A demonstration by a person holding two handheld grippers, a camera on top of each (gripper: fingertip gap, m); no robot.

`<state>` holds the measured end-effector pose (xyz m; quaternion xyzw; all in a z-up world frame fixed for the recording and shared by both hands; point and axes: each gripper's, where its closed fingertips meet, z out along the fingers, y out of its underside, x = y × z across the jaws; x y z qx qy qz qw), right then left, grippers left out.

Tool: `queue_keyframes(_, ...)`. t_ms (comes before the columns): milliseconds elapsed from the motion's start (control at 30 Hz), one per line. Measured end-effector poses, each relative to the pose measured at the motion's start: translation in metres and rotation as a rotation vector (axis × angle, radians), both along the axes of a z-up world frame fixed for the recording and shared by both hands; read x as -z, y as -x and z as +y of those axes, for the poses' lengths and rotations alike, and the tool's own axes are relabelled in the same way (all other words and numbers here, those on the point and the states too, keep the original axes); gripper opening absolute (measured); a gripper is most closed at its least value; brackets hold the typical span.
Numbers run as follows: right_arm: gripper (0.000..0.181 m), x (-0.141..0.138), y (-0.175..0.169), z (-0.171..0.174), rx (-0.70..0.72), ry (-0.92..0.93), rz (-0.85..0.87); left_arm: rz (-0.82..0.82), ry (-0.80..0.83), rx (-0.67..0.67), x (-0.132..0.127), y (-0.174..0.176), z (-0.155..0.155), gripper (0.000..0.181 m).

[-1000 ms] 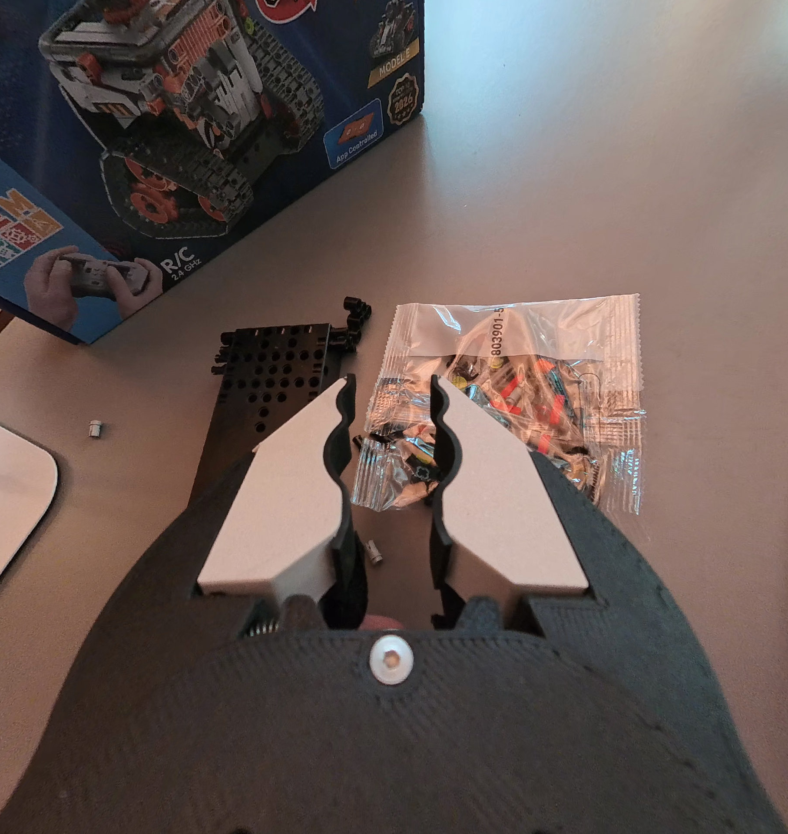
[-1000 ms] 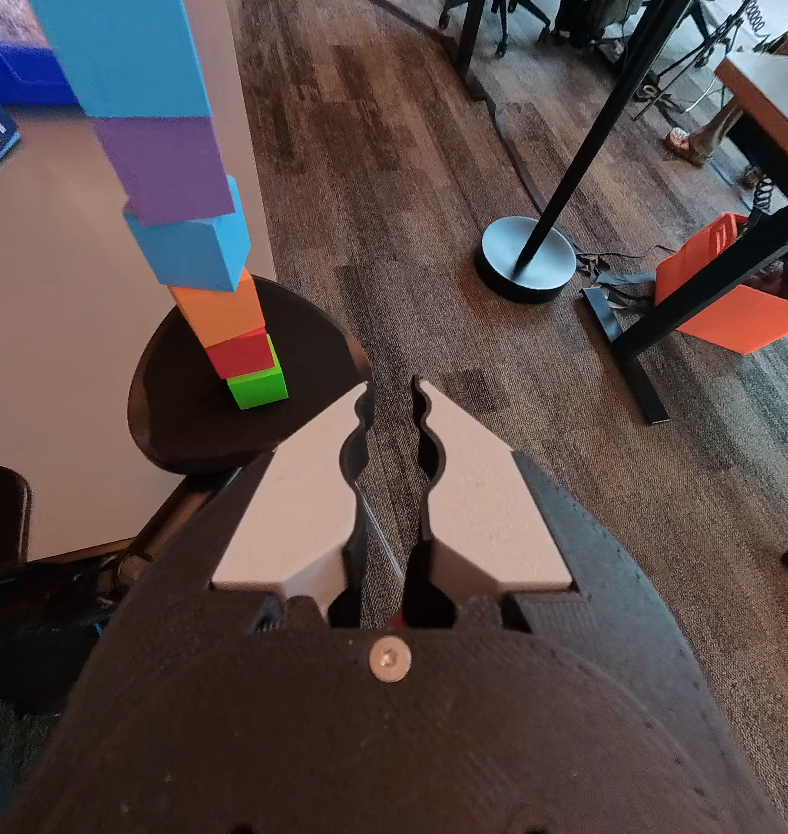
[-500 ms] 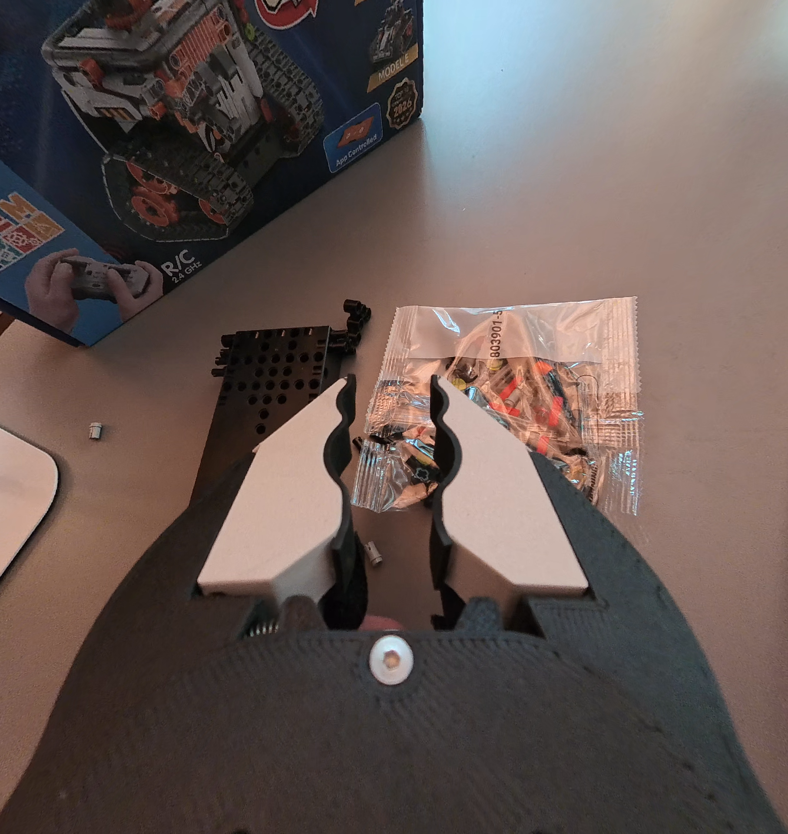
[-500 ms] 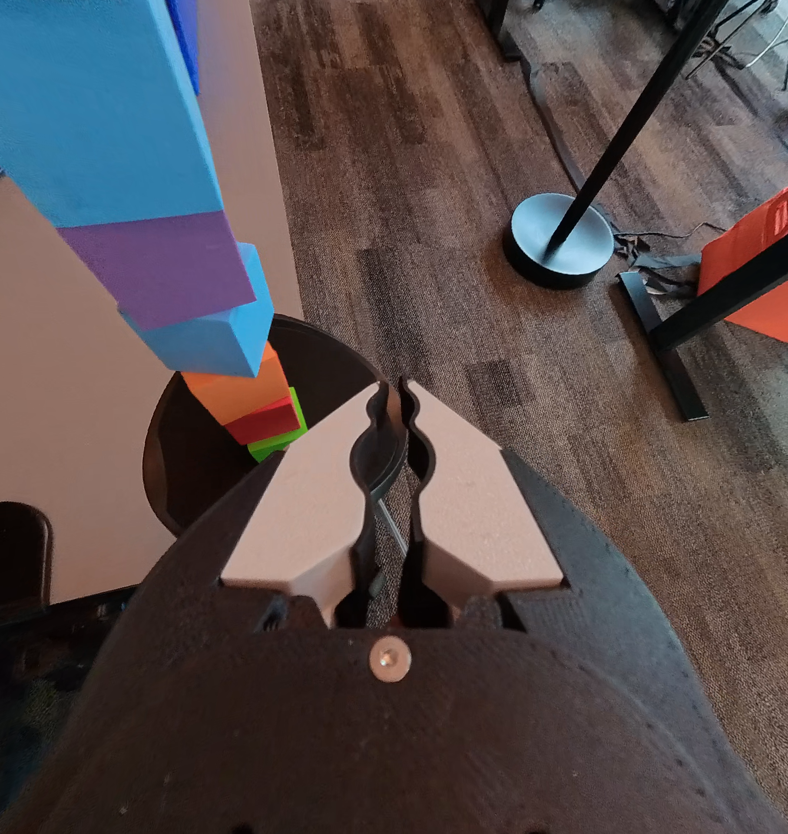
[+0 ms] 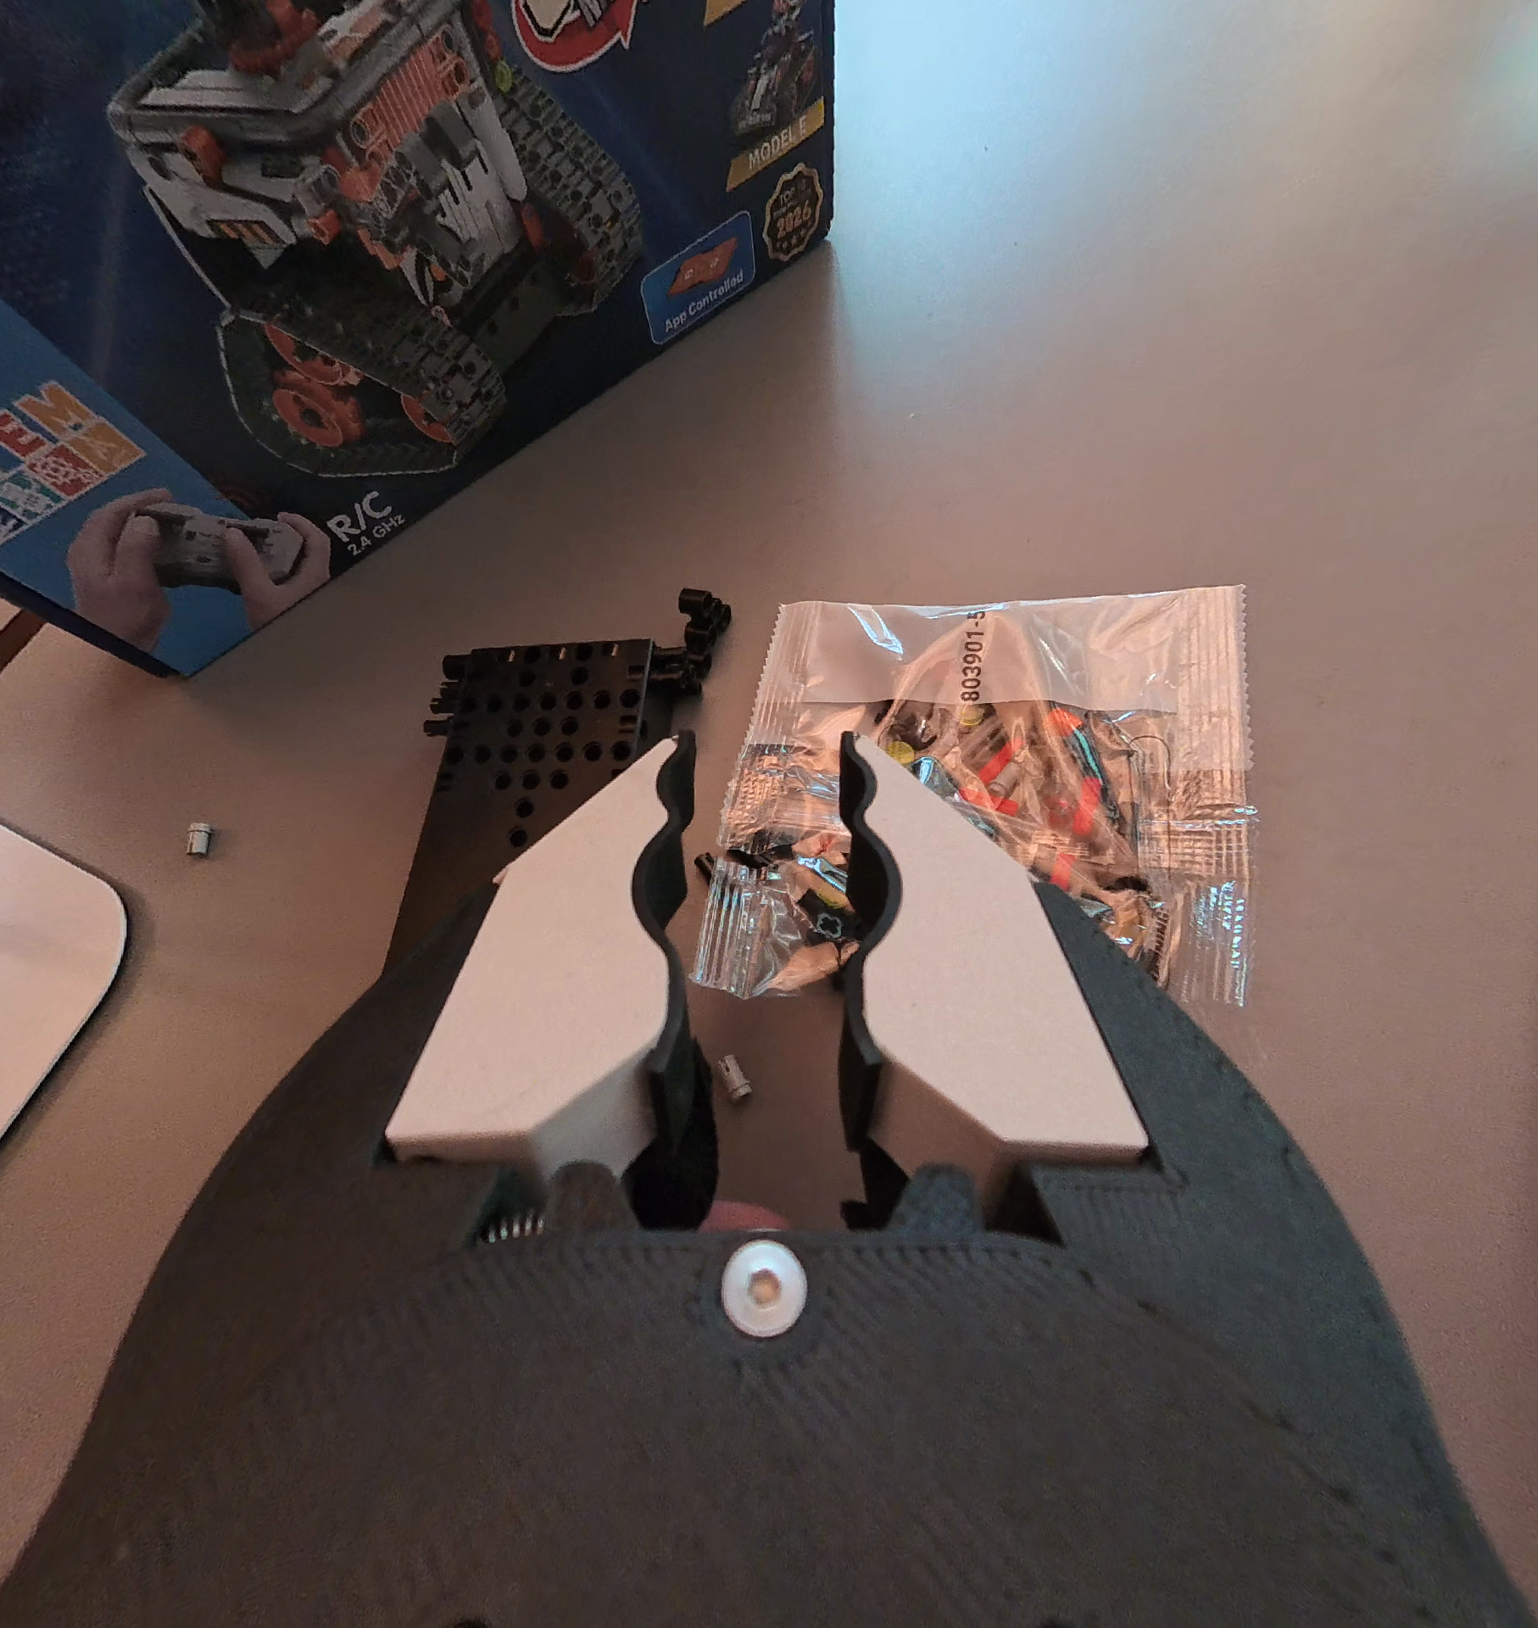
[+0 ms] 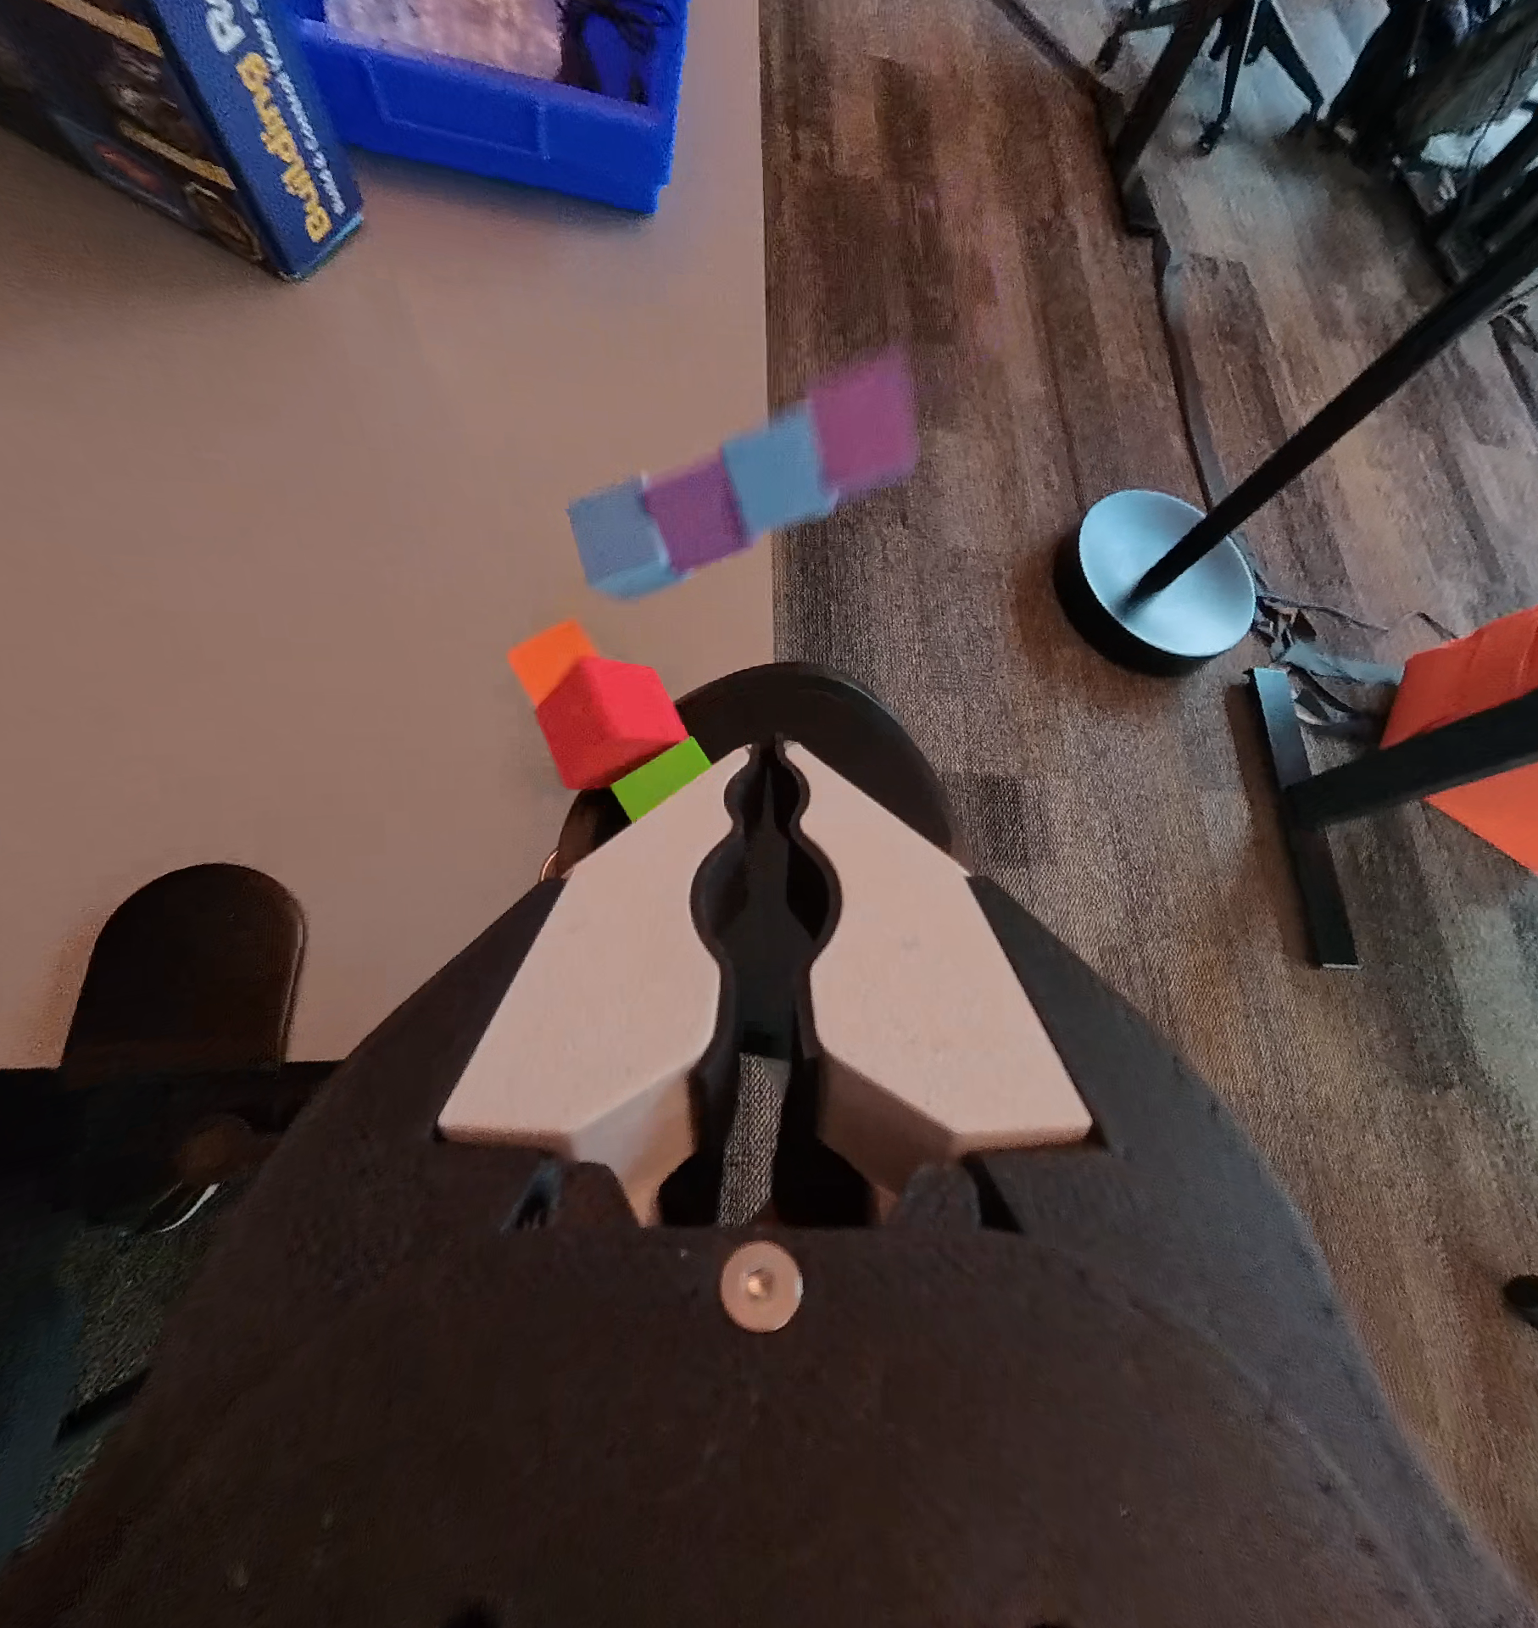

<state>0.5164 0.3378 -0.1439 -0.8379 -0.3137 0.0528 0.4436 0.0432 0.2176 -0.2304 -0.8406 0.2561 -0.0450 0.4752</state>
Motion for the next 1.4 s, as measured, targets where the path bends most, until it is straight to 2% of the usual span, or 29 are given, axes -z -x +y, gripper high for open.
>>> queue_keyframes(267,0.000,-0.024,-0.018,-0.016,0.026,-0.094,0.027,0.011,0.010,0.007,0.004,-0.002,0.000,0.031)
queue_keyframes(400,0.001,-0.025,-0.021,-0.022,0.040,-0.124,0.050,0.012,0.012,0.005,0.005,-0.002,0.000,0.031)
queue_keyframes(500,0.008,-0.022,-0.016,-0.029,0.018,-0.150,0.031,0.020,0.017,0.008,0.007,-0.003,0.000,0.031)
queue_keyframes(633,0.020,-0.031,-0.004,-0.042,-0.018,-0.195,0.119,0.045,0.023,0.025,0.010,-0.006,-0.002,0.031)
queue_keyframes(767,0.021,-0.036,-0.008,-0.051,-0.024,-0.233,0.163,0.078,0.007,0.043,0.009,-0.008,-0.004,0.031)
queue_keyframes(900,0.021,-0.027,-0.022,-0.056,-0.024,-0.222,0.209,0.106,-0.020,0.038,0.004,-0.008,-0.004,0.031)
queue_keyframes(1067,0.023,-0.008,-0.061,-0.050,0.039,-0.224,0.215,0.173,-0.042,0.046,-0.004,-0.015,-0.008,0.031)
queue_keyframes(1233,0.029,0.018,-0.110,-0.051,0.111,-0.166,0.236,0.290,-0.063,0.092,-0.020,-0.055,-0.028,0.031)
queue_keyframes(1400,0.036,0.053,-0.155,-0.039,0.134,-0.106,0.172,0.292,-0.162,0.083,-0.050,-0.119,-0.051,0.030)
